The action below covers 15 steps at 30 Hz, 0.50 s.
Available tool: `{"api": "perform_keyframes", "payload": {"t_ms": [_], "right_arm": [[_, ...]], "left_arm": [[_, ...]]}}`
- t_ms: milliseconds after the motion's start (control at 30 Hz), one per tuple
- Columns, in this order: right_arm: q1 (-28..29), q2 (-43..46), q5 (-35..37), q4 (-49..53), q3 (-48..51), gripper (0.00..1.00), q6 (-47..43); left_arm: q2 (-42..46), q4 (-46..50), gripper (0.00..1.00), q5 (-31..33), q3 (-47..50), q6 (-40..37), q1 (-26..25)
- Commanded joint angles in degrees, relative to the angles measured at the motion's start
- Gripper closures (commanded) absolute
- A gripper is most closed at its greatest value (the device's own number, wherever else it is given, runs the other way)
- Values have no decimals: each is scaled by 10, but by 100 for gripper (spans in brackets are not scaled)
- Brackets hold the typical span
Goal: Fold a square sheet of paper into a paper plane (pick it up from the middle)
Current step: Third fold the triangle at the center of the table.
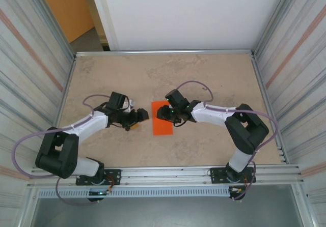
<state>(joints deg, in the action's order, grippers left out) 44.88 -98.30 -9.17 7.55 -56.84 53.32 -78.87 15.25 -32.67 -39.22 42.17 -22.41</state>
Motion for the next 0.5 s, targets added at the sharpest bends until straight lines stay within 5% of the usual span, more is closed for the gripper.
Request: {"api": "perform_keyframes", "payload": {"t_ms": [0, 233, 467], "right_arm": [[-1, -17, 14, 7, 13, 54, 34], [-9, -35, 4, -7, 41, 54, 59], [-18, -62, -29, -34, 62, 55, 90]], "left_arm": [[-7, -27, 26, -9, 16, 46, -26], [-40, -57, 48, -19, 14, 65, -66], [-69, -65, 58, -35, 3, 58, -68]]}}
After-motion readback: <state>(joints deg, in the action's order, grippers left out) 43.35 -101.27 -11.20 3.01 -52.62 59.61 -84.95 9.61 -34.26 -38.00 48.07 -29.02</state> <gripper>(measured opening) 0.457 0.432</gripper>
